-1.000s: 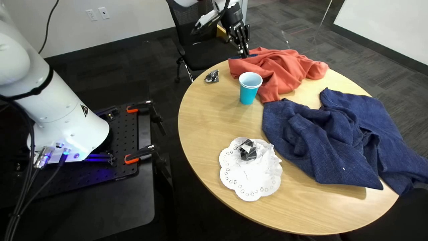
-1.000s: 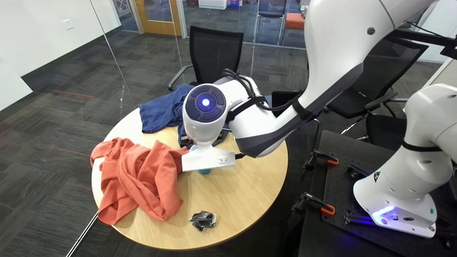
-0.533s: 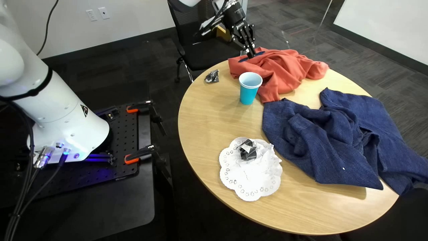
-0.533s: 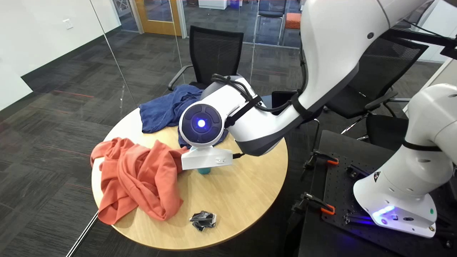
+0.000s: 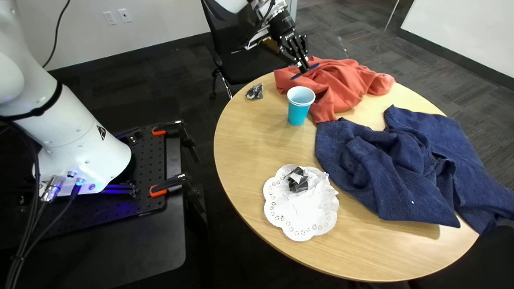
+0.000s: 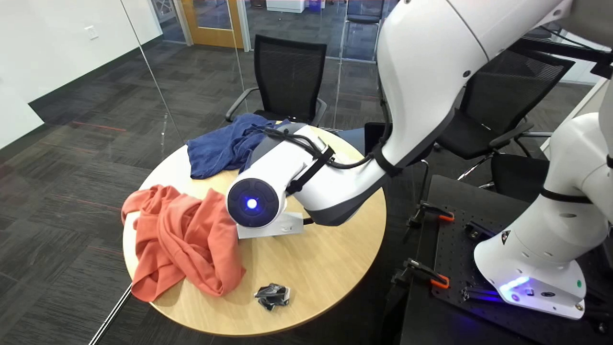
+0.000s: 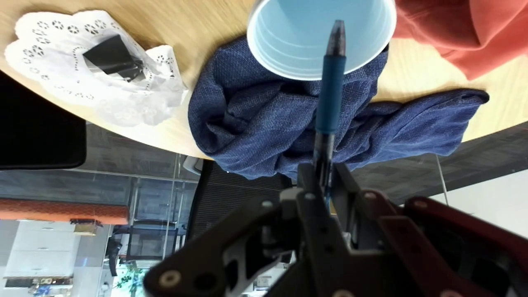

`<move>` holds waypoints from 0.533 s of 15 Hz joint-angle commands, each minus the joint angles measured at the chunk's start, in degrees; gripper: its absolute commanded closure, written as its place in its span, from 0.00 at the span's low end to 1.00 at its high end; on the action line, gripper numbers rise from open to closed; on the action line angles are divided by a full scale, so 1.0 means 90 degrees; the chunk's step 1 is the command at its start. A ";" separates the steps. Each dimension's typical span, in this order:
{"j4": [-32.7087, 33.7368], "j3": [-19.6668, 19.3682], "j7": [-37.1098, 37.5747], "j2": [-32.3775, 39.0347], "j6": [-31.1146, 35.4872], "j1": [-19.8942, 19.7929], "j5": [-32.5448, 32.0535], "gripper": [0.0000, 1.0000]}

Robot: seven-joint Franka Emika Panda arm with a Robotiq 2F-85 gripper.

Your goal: Put the pen in the cup

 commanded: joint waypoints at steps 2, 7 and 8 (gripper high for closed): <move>0.0604 0.0298 0.0378 0.0496 -0.0659 -0.0022 -0.0274 0.96; 0.0763 0.0321 0.0698 0.0743 -0.0939 -0.0100 -0.0507 0.96; 0.0761 0.0321 0.0737 0.0778 -0.0985 -0.0130 -0.0558 0.96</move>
